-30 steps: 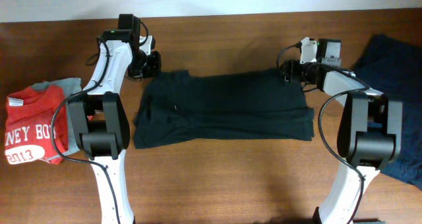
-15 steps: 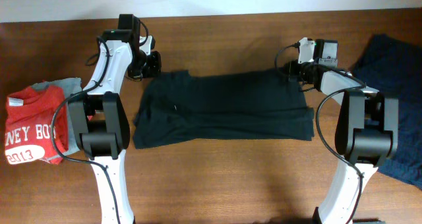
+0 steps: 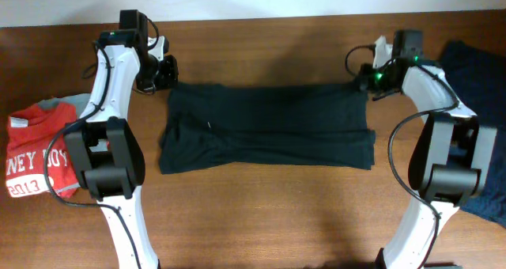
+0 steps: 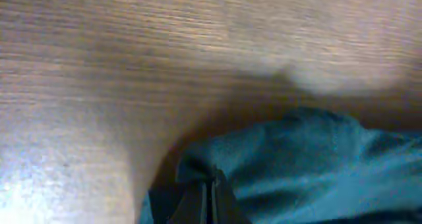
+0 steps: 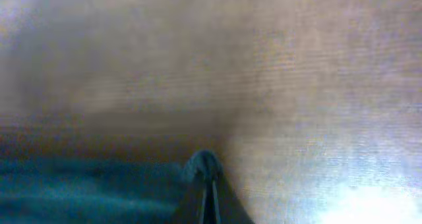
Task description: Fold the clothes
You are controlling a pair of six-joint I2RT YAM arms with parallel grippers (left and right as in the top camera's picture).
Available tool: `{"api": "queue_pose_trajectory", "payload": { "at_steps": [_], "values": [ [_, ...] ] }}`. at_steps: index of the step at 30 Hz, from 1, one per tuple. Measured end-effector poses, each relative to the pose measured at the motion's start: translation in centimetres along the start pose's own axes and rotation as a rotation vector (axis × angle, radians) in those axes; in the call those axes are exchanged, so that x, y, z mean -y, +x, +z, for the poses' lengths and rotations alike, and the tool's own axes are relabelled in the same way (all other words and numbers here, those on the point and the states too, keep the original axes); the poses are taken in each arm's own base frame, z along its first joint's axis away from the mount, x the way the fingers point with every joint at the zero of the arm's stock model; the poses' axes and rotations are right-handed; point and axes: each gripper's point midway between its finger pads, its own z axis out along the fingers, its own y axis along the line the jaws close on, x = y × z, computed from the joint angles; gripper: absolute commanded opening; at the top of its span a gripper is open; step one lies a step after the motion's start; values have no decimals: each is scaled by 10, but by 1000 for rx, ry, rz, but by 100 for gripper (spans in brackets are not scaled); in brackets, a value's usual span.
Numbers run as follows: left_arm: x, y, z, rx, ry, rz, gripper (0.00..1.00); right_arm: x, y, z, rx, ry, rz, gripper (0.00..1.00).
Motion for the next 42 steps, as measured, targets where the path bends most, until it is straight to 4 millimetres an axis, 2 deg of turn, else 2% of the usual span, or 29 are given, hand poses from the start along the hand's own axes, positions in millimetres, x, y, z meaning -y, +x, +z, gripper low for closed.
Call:
{"api": "queue_pose_trajectory", "payload": {
  "at_steps": [5,12,18,21,28,29,31,32,33,37,42],
  "values": [
    [10,20,-20,-60,22,-13,0,-3,8,-29,-95,41,30,4],
    [11,54,-35,-184,17,-44,0,9,60,-47,-315,144,87,4],
    [10,81,-42,-297,6,-62,0,18,95,-64,-464,222,110,4],
    [9,92,-45,-342,1,-56,0,19,106,-70,-514,238,114,4],
    [-1,127,-33,-471,-21,-67,0,19,122,-80,-591,252,127,6],
    [-2,131,-30,-484,-22,-71,0,19,123,-81,-598,254,127,9],
    [-5,138,-23,-503,-23,-74,2,18,126,-83,-610,254,127,23],
    [-7,142,-18,-510,-25,-75,13,18,129,-86,-627,256,133,29],
    [-8,146,-15,-522,-28,-78,19,18,132,-87,-640,259,135,29],
    [-12,155,-8,-546,-34,-81,22,17,140,-94,-682,265,138,34],
    [-13,159,-10,-565,-38,-85,25,17,144,-97,-703,268,142,36]
  ]
}}
